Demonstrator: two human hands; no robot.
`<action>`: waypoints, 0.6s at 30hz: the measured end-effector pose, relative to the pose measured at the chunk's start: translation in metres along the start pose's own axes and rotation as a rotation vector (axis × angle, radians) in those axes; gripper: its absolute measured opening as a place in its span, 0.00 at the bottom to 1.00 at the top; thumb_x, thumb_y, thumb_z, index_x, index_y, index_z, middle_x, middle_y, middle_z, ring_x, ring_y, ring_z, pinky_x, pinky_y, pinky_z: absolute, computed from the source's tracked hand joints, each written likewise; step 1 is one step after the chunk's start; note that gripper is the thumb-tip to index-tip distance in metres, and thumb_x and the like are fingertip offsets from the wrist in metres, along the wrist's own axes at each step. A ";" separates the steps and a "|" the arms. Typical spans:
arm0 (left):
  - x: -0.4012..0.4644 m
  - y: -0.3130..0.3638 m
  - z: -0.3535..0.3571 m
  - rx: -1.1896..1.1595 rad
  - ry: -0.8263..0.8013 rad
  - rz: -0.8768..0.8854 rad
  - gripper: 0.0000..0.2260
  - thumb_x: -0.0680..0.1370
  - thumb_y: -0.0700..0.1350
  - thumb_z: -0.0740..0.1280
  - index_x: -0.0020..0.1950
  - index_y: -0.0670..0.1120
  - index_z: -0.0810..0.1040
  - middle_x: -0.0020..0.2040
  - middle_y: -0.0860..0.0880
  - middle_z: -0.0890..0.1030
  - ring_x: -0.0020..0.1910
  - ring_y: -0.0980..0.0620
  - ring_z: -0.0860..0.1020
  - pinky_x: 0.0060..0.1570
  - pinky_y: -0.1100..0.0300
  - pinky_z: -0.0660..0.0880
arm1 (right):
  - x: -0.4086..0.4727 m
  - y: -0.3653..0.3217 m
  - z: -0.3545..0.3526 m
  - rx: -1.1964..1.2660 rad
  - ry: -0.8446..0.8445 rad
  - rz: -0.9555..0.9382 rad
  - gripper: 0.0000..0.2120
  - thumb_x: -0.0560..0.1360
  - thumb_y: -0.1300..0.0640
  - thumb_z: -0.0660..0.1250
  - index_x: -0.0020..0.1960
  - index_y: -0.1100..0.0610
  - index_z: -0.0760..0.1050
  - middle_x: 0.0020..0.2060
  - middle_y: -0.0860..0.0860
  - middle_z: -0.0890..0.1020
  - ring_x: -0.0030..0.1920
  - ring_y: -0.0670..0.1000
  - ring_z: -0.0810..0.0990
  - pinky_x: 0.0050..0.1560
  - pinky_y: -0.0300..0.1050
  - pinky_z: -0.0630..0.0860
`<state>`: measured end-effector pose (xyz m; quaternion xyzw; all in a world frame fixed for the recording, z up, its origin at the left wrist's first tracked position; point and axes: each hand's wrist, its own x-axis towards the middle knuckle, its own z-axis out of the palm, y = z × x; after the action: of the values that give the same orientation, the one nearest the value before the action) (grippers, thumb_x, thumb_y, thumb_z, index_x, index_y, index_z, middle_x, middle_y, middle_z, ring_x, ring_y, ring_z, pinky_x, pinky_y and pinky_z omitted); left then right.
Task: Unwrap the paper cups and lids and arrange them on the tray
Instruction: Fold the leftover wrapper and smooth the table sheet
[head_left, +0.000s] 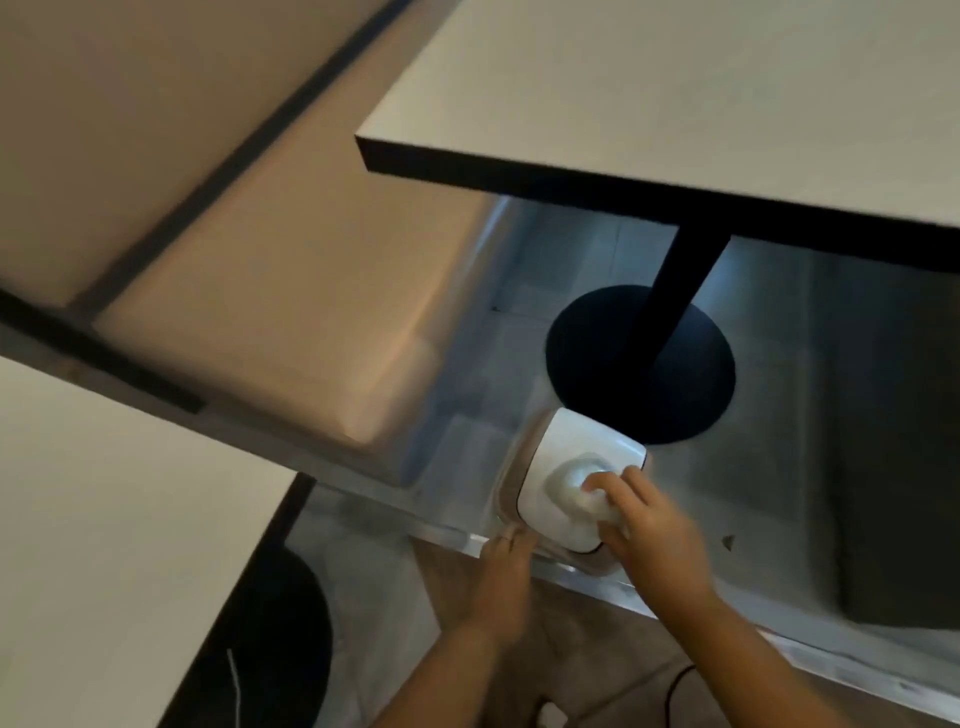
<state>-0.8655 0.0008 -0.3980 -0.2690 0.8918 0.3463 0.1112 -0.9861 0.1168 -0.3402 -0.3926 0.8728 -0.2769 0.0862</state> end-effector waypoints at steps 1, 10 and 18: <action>0.010 -0.002 0.010 0.005 -0.037 -0.026 0.19 0.82 0.40 0.56 0.73 0.50 0.63 0.74 0.48 0.63 0.70 0.51 0.64 0.69 0.63 0.59 | 0.001 0.007 0.013 -0.046 -0.010 -0.047 0.24 0.58 0.65 0.78 0.51 0.52 0.75 0.45 0.45 0.71 0.33 0.48 0.75 0.31 0.28 0.65; 0.067 -0.066 0.096 0.391 -0.022 0.198 0.31 0.60 0.53 0.75 0.62 0.51 0.74 0.59 0.49 0.68 0.55 0.52 0.69 0.44 0.64 0.76 | 0.013 0.052 0.107 -0.070 -0.094 -0.032 0.28 0.55 0.60 0.82 0.48 0.52 0.71 0.42 0.48 0.76 0.34 0.48 0.78 0.24 0.35 0.70; 0.064 -0.072 0.112 0.477 0.031 0.091 0.31 0.44 0.47 0.81 0.47 0.51 0.86 0.53 0.47 0.83 0.48 0.50 0.84 0.27 0.68 0.74 | 0.038 0.073 0.165 -0.193 -0.382 0.104 0.22 0.71 0.59 0.71 0.63 0.56 0.70 0.58 0.55 0.75 0.56 0.56 0.77 0.50 0.46 0.77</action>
<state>-0.8767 0.0063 -0.5448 -0.1998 0.9612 0.1264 0.1423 -0.9976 0.0593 -0.5155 -0.3990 0.8821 -0.1077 0.2262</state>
